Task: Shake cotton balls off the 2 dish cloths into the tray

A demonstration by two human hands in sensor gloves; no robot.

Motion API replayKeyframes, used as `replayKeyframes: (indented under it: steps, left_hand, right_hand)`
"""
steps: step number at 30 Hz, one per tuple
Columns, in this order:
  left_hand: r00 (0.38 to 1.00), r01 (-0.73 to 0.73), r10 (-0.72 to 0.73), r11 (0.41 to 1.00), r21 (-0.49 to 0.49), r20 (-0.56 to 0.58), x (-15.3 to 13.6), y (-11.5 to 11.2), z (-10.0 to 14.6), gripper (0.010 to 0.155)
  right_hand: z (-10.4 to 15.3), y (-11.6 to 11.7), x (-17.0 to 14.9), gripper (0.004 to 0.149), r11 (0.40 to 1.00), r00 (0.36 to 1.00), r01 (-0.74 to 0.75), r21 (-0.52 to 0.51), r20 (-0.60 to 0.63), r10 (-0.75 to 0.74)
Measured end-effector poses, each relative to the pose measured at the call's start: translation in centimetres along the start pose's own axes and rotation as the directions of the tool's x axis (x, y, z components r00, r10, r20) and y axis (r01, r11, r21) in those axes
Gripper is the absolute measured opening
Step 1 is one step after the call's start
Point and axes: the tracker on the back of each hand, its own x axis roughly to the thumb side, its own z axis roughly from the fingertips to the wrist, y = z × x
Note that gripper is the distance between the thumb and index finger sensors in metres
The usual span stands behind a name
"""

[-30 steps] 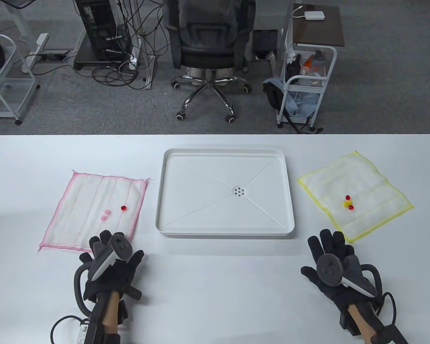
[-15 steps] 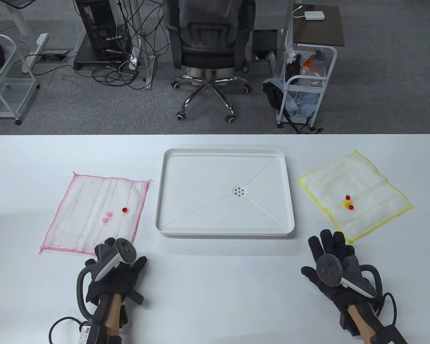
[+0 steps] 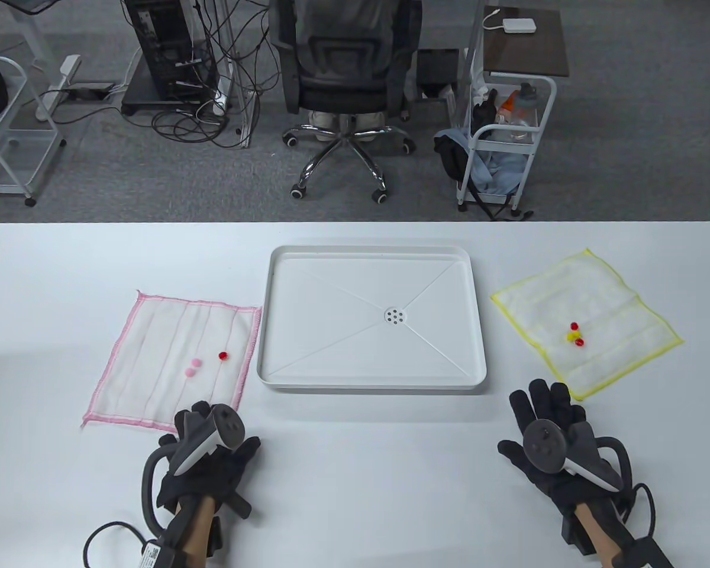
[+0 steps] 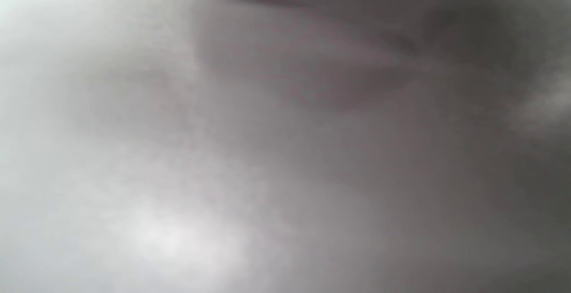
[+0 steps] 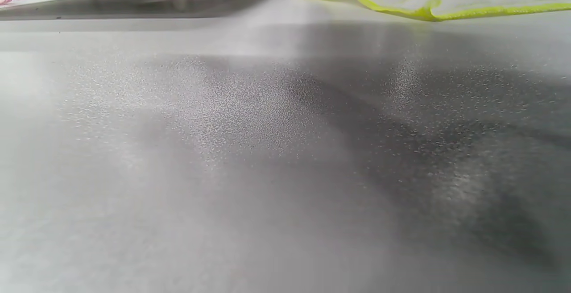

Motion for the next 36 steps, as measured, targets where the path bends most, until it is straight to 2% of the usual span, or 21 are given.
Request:
replayKeyframes:
  steps: [9, 26, 36]
  left_hand:
    - [0.999, 0.006, -0.005, 1.000, -0.005, 0.054, 1.5, -0.3, 0.9, 0.083]
    - [0.994, 0.103, -0.105, 0.994, 0.045, 0.042, 3.8, -0.3, 2.5, 0.083]
    - [0.985, 0.154, -0.159, 0.985, 0.074, 0.073, 5.2, -0.5, 3.3, 0.083]
  right_hand:
    - [0.0, 0.0, 0.0, 0.077, 1.000, 1.000, 0.000, 0.000, 0.000, 0.000]
    - [0.1, 0.0, -0.1, 0.077, 1.000, 1.000, 0.005, 0.029, -0.005, -0.005]
    - [0.1, 0.0, -0.2, 0.077, 0.999, 1.000, 0.008, 0.032, -0.005, -0.007]
